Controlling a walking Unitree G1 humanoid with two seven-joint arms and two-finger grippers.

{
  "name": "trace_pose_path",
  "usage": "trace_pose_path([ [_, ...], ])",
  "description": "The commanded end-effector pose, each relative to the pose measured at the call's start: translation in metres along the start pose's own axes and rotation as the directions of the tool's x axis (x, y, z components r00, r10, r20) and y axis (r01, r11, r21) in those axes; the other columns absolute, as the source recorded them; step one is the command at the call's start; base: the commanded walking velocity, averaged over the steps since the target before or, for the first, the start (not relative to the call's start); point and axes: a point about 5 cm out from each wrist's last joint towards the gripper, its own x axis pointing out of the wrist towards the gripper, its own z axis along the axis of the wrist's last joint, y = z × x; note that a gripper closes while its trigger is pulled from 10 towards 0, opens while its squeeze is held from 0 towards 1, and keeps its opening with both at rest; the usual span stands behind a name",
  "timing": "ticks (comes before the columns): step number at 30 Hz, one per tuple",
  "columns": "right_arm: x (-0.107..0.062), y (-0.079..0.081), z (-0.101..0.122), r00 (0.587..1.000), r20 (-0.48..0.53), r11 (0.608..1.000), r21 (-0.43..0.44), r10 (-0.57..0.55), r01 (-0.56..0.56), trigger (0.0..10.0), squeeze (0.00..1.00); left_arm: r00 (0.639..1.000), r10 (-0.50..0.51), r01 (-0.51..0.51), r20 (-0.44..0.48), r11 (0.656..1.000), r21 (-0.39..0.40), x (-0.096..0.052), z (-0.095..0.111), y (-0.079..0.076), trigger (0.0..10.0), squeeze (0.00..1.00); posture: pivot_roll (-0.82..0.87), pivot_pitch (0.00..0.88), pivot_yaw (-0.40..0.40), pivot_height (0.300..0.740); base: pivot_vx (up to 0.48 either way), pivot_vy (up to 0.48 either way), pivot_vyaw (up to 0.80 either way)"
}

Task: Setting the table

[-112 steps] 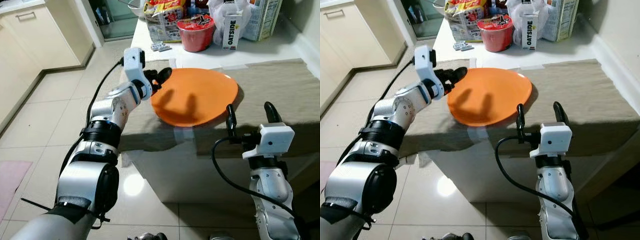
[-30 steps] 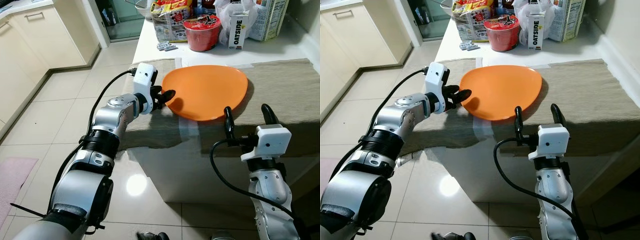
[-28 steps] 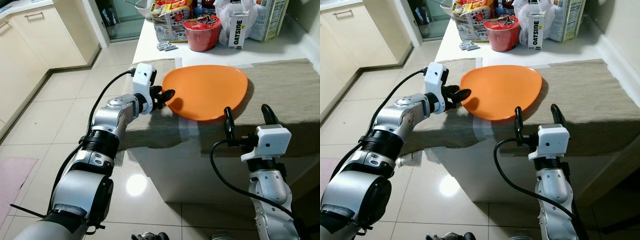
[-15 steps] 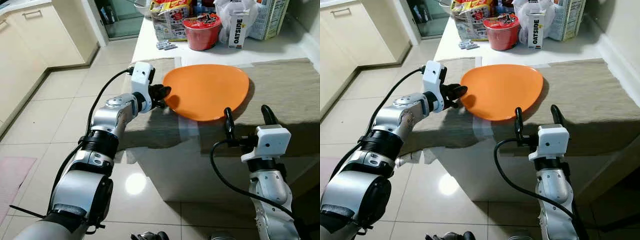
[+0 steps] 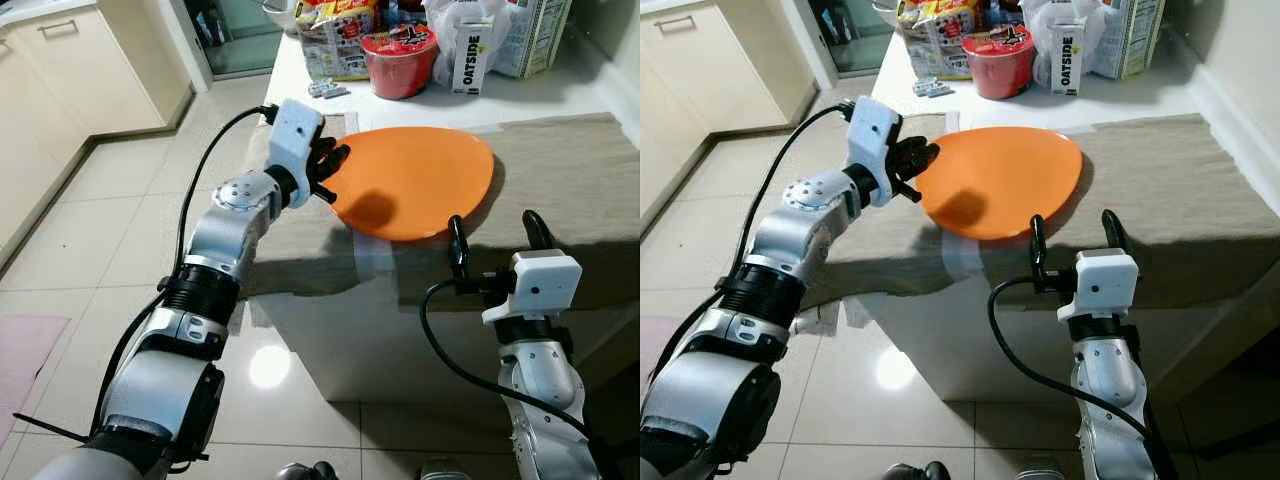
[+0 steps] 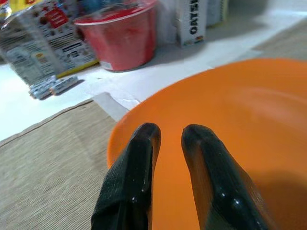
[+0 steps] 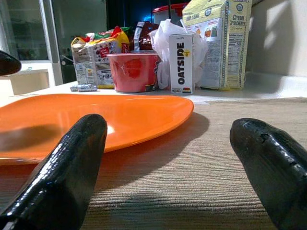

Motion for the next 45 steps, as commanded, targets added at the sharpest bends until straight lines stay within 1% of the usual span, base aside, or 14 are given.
trace_pose_path([
  [1, -0.001, 0.003, 0.004, 1.0, 0.007, 1.0, -0.001, 0.007, -0.007, 10.0, 0.0, 1.0, 0.01, -0.01, 0.004, 0.999, 0.049, -0.004, -0.001, 0.002, 10.0, 0.0, -0.35, 0.09, 0.223, 0.74, 0.0, 0.0, 0.0],
  [3, -0.001, 0.003, 0.004, 1.0, 0.009, 1.0, -0.001, 0.006, -0.006, 10.0, 0.0, 1.0, -0.008, 0.008, -0.004, 0.998, 0.055, -0.004, -0.005, -0.003, 10.0, 0.0, -0.35, 0.09, 0.223, 0.74, 0.0, 0.0, 0.0],
  [7, -0.001, 0.002, 0.005, 1.0, 0.01, 1.0, -0.001, 0.005, -0.005, 10.0, 0.0, 1.0, -0.014, 0.015, -0.019, 0.998, 0.06, -0.004, -0.01, -0.005, 10.0, 0.0, -0.35, 0.093, 0.223, 0.74, 0.0, 0.0, 0.0],
  [10, -0.001, 0.001, 0.005, 1.0, 0.01, 1.0, -0.003, 0.004, -0.004, 10.0, 0.0, 0.998, -0.013, 0.018, -0.059, 0.997, 0.08, -0.004, -0.019, -0.006, 10.0, 0.0, -0.35, 0.096, 0.22, 0.74, 0.0, 0.0, 0.0],
  [13, -0.001, 0.001, 0.005, 1.0, 0.009, 1.0, -0.003, 0.004, -0.004, 10.0, 0.0, 0.997, -0.01, 0.016, -0.072, 0.996, 0.084, -0.005, -0.023, -0.007, 10.0, 0.0, -0.35, 0.096, 0.219, 0.74, 0.0, 0.0, 0.0],
  [27, -0.001, -0.002, 0.006, 1.0, 0.003, 1.0, 0.0, 0.002, -0.002, 10.0, 0.0, 0.983, 0.05, -0.04, -0.179, 0.998, 0.057, -0.012, -0.048, 0.004, 10.0, 0.0, -0.35, 0.103, 0.215, 0.74, 0.0, 0.0, 0.0],
  [29, 0.0, -0.003, 0.007, 1.0, 0.002, 1.0, 0.008, -0.002, 0.002, 10.0, 0.0, 0.98, 0.058, -0.049, -0.191, 0.997, 0.053, -0.013, -0.051, 0.005, 10.0, 0.0, -0.35, 0.105, 0.213, 0.74, 0.0, 0.0, 0.0],
  [30, 0.002, -0.004, 0.008, 1.0, -0.003, 0.999, 0.04, -0.013, 0.013, 10.0, 0.0, 0.977, 0.065, -0.058, -0.205, 0.997, 0.043, -0.014, -0.054, 0.007, 10.0, 0.0, -0.35, 0.105, 0.213, 0.74, 0.0, 0.0, 0.0],
  [32, 0.003, -0.005, 0.008, 1.0, -0.006, 0.998, 0.057, -0.015, 0.016, 10.0, 0.0, 0.976, 0.067, -0.06, -0.209, 0.997, 0.04, -0.014, -0.055, 0.007, 10.0, 0.0, -0.35, 0.105, 0.213, 0.74, 0.0, 0.0, 0.0],
  [34, 0.011, -0.007, 0.012, 1.0, -0.014, 0.992, 0.126, -0.022, 0.024, 10.0, 0.0, 0.973, 0.059, -0.056, -0.223, 0.998, 0.021, -0.016, -0.061, 0.005, 10.0, 0.0, -0.35, 0.106, 0.212, 0.74, 0.0, 0.0, 0.0],
  [37, 0.017, -0.01, 0.017, 0.999, -0.004, 0.988, 0.151, -0.032, 0.032, 10.0, 0.0, 0.971, 0.056, -0.056, -0.235, 0.998, 0.006, -0.017, -0.066, 0.003, 10.0, 0.0, -0.35, 0.106, 0.212, 0.74, 0.0, 0.0, 0.0],
  [39, 0.018, -0.011, 0.018, 0.999, -0.004, 0.987, 0.154, -0.035, 0.035, 10.0, 0.0, 0.97, 0.056, -0.058, -0.238, 0.998, -0.001, -0.018, -0.067, 0.003, 10.0, 0.0, -0.35, 0.106, 0.206, 0.74, 0.0, 0.0, 0.0],
  [44, 0.018, -0.015, 0.016, 0.999, -0.022, 0.987, 0.158, -0.041, 0.044, 10.0, 0.0, 0.968, 0.067, -0.085, -0.242, 0.994, -0.062, -0.019, -0.072, 0.003, 10.0, 0.0, -0.35, 0.105, 0.202, 0.74, 0.0, 0.0, 0.0],
  [45, 0.018, -0.015, 0.016, 0.999, -0.022, 0.987, 0.158, -0.041, 0.044, 10.0, 0.0, 0.968, 0.067, -0.085, -0.242, 0.994, -0.062, -0.019, -0.072, 0.003, 10.0, 0.0, -0.35, 0.105, 0.202, 0.74, 0.0, 0.0, 0.0],
])
